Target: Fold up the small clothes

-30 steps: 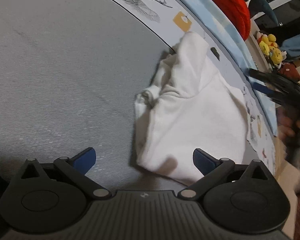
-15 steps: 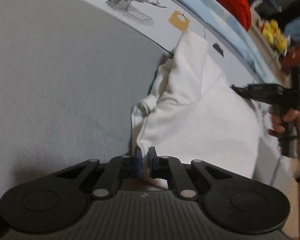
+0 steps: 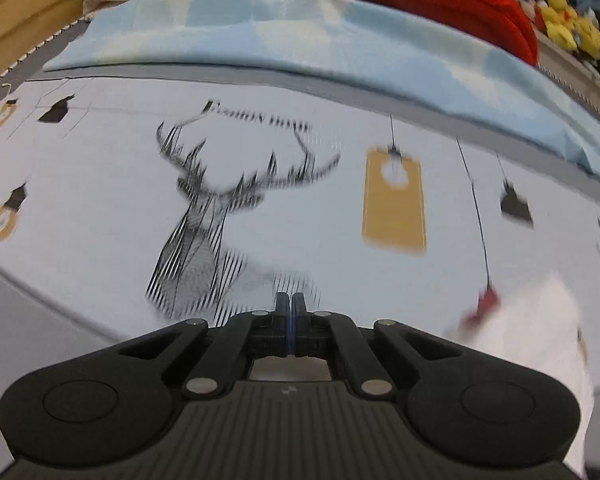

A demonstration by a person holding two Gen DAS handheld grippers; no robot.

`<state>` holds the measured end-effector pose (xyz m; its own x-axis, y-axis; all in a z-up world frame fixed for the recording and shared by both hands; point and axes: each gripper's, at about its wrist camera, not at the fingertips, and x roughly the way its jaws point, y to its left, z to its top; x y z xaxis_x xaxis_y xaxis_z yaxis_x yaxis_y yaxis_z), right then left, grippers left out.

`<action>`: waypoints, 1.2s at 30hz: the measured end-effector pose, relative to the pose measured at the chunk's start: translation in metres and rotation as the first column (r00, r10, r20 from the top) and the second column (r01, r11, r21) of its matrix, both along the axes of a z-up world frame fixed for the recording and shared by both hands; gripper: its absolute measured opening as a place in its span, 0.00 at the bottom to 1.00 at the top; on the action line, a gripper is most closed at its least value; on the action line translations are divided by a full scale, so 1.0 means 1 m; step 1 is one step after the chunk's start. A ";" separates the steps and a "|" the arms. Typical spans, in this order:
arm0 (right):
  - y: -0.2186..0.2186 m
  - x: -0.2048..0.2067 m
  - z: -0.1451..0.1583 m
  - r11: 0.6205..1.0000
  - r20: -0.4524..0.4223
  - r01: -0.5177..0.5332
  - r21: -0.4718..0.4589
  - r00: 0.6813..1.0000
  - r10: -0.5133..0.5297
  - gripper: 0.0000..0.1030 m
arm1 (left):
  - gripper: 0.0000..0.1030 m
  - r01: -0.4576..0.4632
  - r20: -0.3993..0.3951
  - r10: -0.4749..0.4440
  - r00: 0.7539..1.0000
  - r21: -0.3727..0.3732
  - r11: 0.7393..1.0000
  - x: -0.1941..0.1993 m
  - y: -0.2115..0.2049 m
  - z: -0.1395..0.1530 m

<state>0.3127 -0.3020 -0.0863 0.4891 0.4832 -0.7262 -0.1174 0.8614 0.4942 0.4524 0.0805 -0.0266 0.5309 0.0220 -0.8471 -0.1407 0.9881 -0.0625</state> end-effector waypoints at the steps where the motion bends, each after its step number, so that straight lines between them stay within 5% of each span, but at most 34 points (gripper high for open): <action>1: -0.003 0.002 0.003 1.000 0.009 0.011 0.002 1.000 -0.011 0.12 | 0.00 -0.009 -0.001 0.009 1.000 -0.036 0.999 0.005 0.004 0.002; 4: -0.016 0.020 0.018 0.997 0.063 0.057 0.043 0.996 -0.060 0.63 | 0.11 -0.013 0.010 0.015 1.000 -0.176 0.984 -0.012 0.022 0.010; 7: -0.011 0.051 0.027 0.996 0.095 0.039 0.079 0.994 -0.046 0.69 | 0.61 -0.040 -0.017 0.037 0.999 -0.242 0.970 -0.048 0.035 0.010; 11: 0.020 0.100 0.017 0.991 0.012 -0.067 0.118 0.998 0.066 0.77 | 0.74 -0.049 -0.048 0.036 0.998 -0.292 0.955 -0.103 0.039 0.003; 13: 0.038 0.117 0.005 0.983 -0.065 -0.130 0.128 0.988 0.139 0.77 | 0.81 -0.056 -0.080 0.028 0.996 -0.368 0.928 -0.117 0.039 -0.009; 16: 0.059 0.126 0.002 0.982 -0.053 -0.168 0.082 0.984 0.172 0.74 | 0.76 -0.013 -0.122 -0.045 0.991 -0.433 0.901 -0.117 0.033 -0.032; 17: 0.063 0.125 0.004 0.982 -0.039 -0.173 0.080 0.984 0.177 0.58 | 0.34 0.022 -0.083 -0.061 0.995 -0.409 0.912 -0.117 0.030 -0.031; 18: 0.064 0.126 0.005 0.982 -0.042 -0.166 0.092 0.984 0.170 0.51 | 0.15 0.073 -0.059 -0.103 0.993 -0.380 0.922 -0.113 0.028 -0.028; 20: 0.066 0.120 0.009 0.986 -0.023 -0.159 0.049 0.987 0.160 0.32 | 0.14 0.063 -0.063 -0.098 0.993 -0.419 0.906 -0.104 0.034 -0.028; 26: 0.037 0.065 0.012 0.998 0.067 0.008 0.055 0.998 -0.012 0.11 | 0.13 0.142 0.003 -0.150 0.989 -0.338 0.930 -0.033 0.010 -0.014; 30: 0.013 0.048 0.008 0.988 0.104 0.122 0.095 0.986 -0.132 0.10 | 0.13 0.179 0.026 -0.180 0.983 -0.328 0.928 0.013 -0.022 -0.010; 36: 0.012 0.077 -0.001 0.983 0.107 0.170 0.068 0.979 -0.176 0.10 | 0.14 0.164 0.031 -0.164 0.986 -0.350 0.922 0.013 -0.018 -0.018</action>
<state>0.3896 -0.2902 -0.0873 0.6456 0.4238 -0.6352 -0.0265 0.8438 0.5360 0.4649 0.0629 -0.0447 0.5029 -0.3630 -0.7844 0.0218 0.9126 -0.4083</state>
